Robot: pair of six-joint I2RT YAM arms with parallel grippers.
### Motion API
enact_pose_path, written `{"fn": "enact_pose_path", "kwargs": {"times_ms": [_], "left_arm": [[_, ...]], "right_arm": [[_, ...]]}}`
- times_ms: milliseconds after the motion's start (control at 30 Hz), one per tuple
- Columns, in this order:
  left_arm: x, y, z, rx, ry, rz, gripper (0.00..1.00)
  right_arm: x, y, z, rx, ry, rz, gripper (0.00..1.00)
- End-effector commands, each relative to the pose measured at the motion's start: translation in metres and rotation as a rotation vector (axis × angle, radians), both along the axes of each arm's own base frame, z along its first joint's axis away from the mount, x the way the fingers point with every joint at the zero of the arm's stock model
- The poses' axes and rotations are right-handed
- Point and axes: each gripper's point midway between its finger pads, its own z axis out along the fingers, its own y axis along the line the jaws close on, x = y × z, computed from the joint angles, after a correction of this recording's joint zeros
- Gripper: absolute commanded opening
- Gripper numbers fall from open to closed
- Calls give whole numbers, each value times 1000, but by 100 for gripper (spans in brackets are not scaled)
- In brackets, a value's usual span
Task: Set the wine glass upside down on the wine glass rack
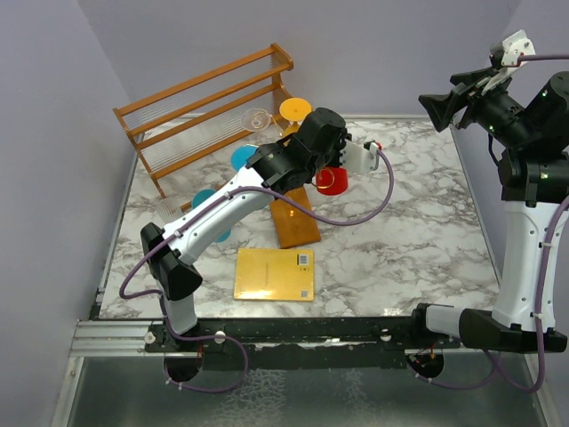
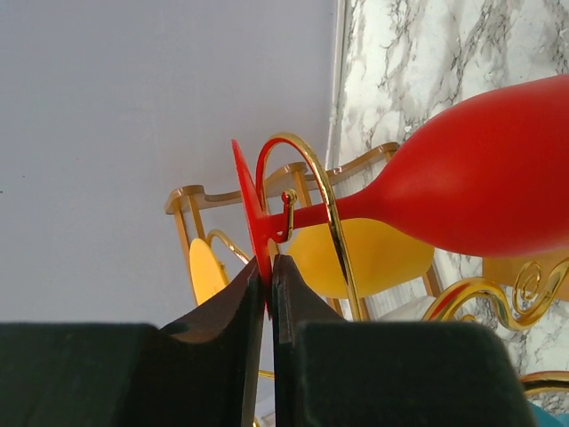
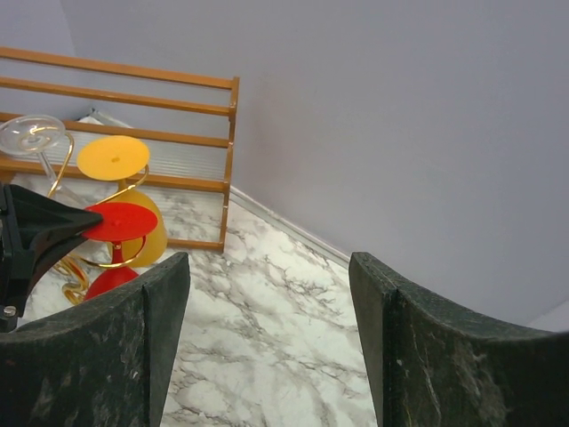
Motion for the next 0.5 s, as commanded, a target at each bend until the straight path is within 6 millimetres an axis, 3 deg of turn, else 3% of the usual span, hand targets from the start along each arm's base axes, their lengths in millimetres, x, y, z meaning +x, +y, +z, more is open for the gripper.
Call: {"fn": "enact_pose_path", "kwargs": {"times_ms": [0, 433, 467], "left_arm": [[-13, 9, 10, -23, 11, 4, 13], [-26, 14, 18, -73, 37, -9, 31], [-31, 18, 27, -90, 28, -14, 33]], "right_arm": [[-6, 1, 8, 5, -32, 4, 72], [0, -13, 10, -38, -50, -70, 74], [1, -14, 9, -41, -49, -75, 74]]}}
